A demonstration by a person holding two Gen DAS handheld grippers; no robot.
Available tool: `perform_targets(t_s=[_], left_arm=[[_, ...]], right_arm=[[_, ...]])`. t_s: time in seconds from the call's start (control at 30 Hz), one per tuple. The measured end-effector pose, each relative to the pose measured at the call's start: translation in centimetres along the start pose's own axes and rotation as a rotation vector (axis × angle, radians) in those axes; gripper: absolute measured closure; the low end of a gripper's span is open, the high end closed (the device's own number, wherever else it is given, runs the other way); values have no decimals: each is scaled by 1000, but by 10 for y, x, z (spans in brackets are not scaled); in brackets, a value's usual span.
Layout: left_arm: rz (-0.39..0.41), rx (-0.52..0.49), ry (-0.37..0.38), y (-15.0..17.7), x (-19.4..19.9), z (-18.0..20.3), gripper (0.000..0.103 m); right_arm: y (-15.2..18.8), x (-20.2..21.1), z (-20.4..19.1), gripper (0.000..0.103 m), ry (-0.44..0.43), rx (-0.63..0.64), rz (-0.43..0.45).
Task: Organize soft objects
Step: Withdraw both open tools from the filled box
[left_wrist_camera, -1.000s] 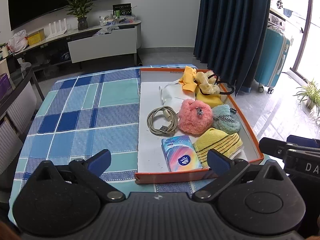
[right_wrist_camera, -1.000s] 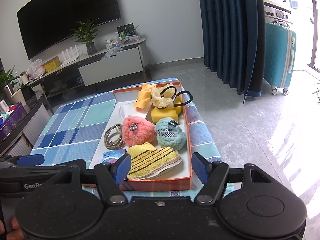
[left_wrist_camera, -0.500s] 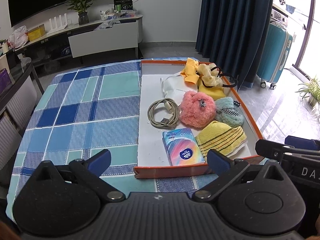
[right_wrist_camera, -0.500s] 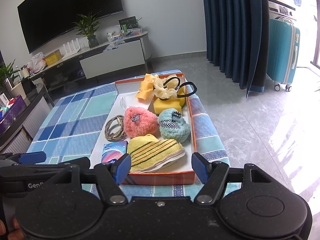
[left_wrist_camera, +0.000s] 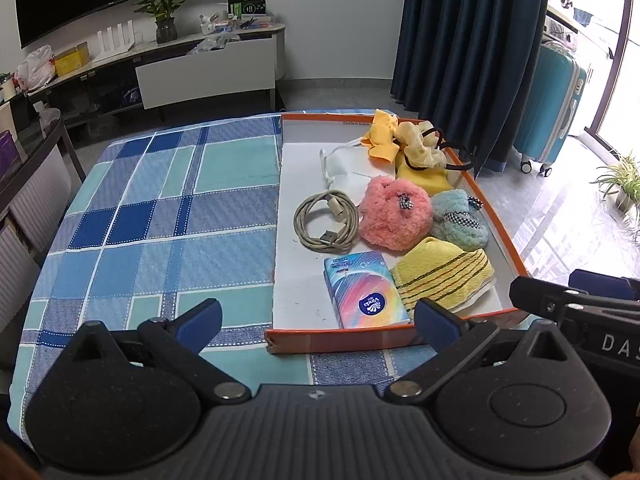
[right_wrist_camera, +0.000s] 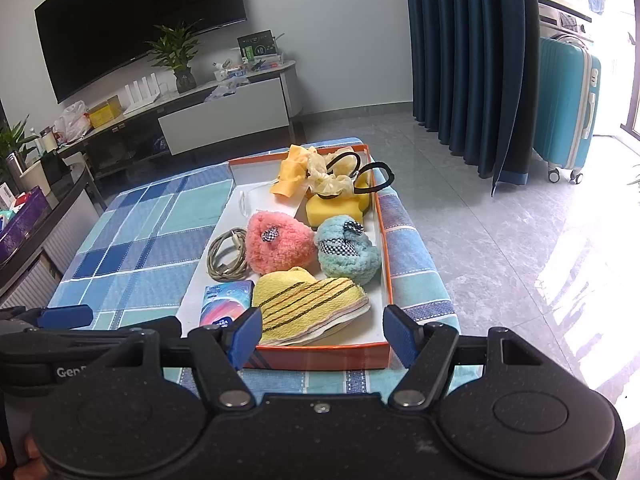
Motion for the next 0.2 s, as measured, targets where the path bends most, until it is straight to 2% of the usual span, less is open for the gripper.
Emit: perform_targets(t_s=[0.2], left_arm=[[14, 14, -3, -1, 1, -4, 0]], right_arm=[[-1, -1, 3, 23, 10, -6, 3]])
Point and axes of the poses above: each gripper's, at about its wrist camera, not at the fingertips, and x roughly against the way its jaws point, z to its right, y to its underside, the point moved 7 cm from there along -x, roughly the way its jaws point, and after that the axes turned 10 degrees about y, right-handed, at the moved point
